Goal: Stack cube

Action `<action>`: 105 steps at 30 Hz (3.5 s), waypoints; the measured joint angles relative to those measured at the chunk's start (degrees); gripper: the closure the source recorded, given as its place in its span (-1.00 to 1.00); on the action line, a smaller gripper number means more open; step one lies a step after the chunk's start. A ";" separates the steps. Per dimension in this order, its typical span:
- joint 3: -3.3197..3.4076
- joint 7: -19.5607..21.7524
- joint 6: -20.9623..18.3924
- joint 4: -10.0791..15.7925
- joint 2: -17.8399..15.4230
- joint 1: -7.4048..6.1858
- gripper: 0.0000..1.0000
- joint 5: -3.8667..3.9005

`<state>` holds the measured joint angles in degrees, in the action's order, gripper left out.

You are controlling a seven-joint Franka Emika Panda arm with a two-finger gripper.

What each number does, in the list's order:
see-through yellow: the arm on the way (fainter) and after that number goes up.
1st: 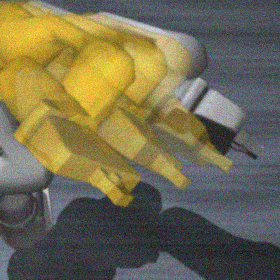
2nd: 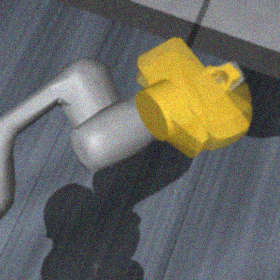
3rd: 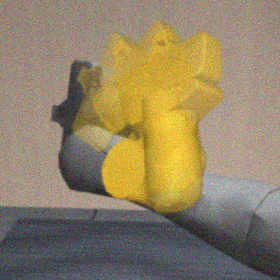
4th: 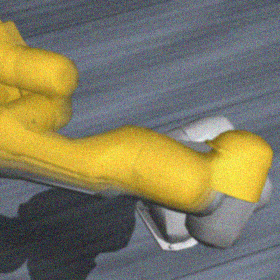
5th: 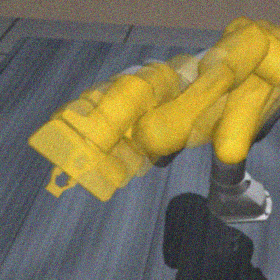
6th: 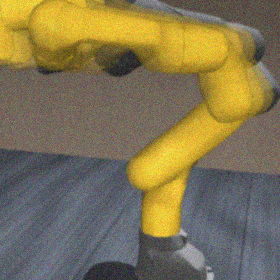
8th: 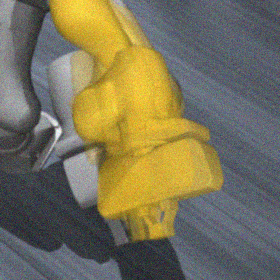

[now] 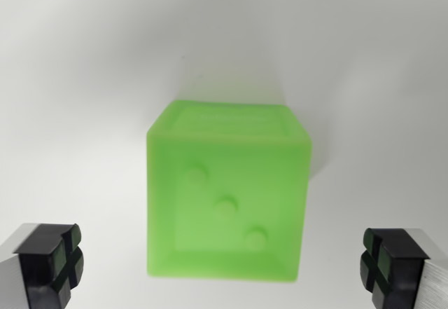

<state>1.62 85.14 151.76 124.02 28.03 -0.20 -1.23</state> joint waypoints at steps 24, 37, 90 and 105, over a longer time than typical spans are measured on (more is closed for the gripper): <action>-0.26 0.00 5.18 -1.91 7.04 0.17 1.00 -0.23; -0.26 0.00 5.18 -1.91 7.04 0.17 1.00 -0.24; -0.26 0.03 -1.64 -0.12 -1.97 -0.77 1.00 -0.16; -0.35 0.02 -3.78 -1.57 -2.67 -3.10 1.00 -0.01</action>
<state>1.27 85.16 147.98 122.45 25.35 -3.30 -1.24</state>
